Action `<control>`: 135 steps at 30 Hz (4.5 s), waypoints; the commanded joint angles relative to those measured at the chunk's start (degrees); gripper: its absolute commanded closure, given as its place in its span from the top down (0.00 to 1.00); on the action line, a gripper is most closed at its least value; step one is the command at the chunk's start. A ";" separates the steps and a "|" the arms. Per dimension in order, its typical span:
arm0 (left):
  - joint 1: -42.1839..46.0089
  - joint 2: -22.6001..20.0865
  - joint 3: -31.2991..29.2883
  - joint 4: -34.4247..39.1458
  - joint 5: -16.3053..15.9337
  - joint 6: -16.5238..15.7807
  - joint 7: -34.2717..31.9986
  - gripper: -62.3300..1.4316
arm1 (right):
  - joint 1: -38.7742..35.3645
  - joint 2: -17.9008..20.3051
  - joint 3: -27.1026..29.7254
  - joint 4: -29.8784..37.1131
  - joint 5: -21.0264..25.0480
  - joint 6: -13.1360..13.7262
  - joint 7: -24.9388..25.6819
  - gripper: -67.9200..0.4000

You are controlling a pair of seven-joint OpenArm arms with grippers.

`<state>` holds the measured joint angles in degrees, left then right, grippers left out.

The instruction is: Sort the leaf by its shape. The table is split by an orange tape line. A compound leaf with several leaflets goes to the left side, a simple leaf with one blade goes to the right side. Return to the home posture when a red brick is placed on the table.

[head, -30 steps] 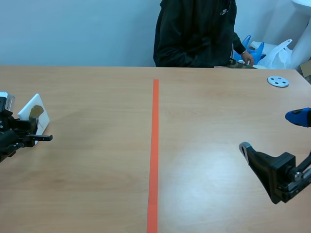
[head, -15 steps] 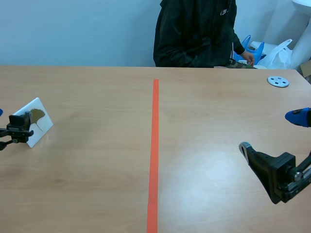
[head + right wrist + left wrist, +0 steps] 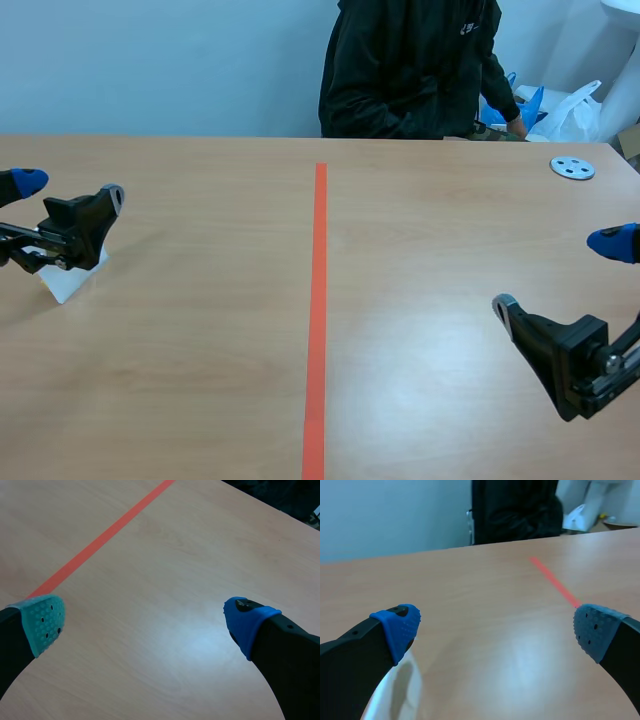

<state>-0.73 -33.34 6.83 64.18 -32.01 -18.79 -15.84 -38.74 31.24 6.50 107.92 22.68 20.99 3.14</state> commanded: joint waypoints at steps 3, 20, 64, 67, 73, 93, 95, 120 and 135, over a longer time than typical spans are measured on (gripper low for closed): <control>3.48 -0.17 -2.62 8.76 -0.35 -0.31 1.75 1.00 | 0.66 0.48 0.55 0.26 0.42 0.02 0.83 1.00; 26.93 1.75 -5.03 39.93 8.31 -2.38 12.90 1.00 | 0.66 0.48 0.55 0.26 0.44 0.02 0.85 1.00; 30.71 8.83 -2.64 36.46 15.10 -1.51 18.21 1.00 | 0.66 0.50 0.55 0.26 0.44 0.02 0.83 1.00; 30.71 8.83 -2.64 36.46 15.10 -1.51 18.21 1.00 | 0.66 0.50 0.55 0.26 0.44 0.02 0.83 1.00; 30.71 8.83 -2.64 36.46 15.10 -1.51 18.25 1.00 | 0.66 0.50 0.55 0.26 0.44 0.02 0.83 1.00; 30.42 8.68 -2.64 36.46 15.15 -2.45 18.49 1.00 | 0.66 0.50 0.55 0.26 0.44 0.02 0.50 1.00; 30.40 8.66 -2.64 36.46 15.15 -2.45 18.51 1.00 | 0.66 0.50 0.55 0.26 0.44 0.02 0.37 1.00; 13.90 8.55 9.09 16.70 19.98 -6.51 11.21 1.00 | 0.66 0.48 0.55 0.26 0.44 0.02 -0.04 1.00; 0.94 9.38 21.18 -0.09 25.11 -6.25 1.31 1.00 | 0.66 0.48 0.55 0.26 0.44 0.02 -0.04 1.00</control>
<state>0.58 -24.25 28.03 63.00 -6.87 -25.15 -13.61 -38.74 31.24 6.50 107.92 22.68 20.99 2.68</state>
